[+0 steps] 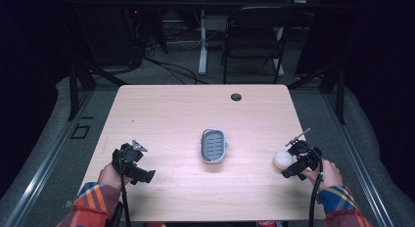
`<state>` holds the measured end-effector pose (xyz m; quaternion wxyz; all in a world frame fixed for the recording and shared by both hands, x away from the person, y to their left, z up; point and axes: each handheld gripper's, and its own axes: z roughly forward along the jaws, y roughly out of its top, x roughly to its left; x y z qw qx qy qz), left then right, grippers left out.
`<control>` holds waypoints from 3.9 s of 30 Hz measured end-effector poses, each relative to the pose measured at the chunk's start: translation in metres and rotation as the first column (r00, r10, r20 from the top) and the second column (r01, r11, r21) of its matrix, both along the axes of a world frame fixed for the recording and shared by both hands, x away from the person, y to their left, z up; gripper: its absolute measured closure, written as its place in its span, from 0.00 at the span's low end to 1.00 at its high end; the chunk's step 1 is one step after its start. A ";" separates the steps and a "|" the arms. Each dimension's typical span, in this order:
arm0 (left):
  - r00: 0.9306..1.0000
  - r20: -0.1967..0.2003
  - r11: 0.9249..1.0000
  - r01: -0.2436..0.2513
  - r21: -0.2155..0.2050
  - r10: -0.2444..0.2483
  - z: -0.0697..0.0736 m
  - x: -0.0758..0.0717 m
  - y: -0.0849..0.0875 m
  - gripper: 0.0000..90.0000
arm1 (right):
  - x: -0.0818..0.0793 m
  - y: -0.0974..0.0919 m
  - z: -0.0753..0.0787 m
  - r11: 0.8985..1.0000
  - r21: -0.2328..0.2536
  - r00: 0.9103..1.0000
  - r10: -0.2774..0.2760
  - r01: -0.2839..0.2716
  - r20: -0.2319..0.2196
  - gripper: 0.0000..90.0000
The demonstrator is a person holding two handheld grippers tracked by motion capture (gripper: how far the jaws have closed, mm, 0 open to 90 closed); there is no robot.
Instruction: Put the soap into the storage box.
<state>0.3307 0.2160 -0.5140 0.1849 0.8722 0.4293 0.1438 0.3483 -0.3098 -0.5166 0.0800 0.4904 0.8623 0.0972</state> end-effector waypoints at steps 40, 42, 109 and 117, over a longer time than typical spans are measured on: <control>1.000 -0.017 1.000 0.017 0.008 -0.017 -0.002 0.000 -0.002 0.00 | 0.057 0.023 -0.014 0.997 -0.050 0.986 0.054 -0.063 -0.161 0.02; 1.000 -0.017 1.000 0.017 0.009 -0.017 -0.002 0.000 -0.002 0.00 | 0.056 0.024 -0.018 0.999 -0.036 0.990 0.033 -0.038 -0.139 0.06; 1.000 -0.014 1.000 0.013 0.021 -0.012 -0.002 -0.001 -0.002 0.00 | 0.048 0.039 0.003 0.986 -0.107 0.987 0.116 -0.128 -0.115 0.27; 1.000 -0.015 1.000 0.015 0.020 -0.015 -0.003 0.000 -0.002 0.00 | 0.053 0.053 0.006 0.979 -0.112 0.980 0.159 -0.172 -0.123 0.27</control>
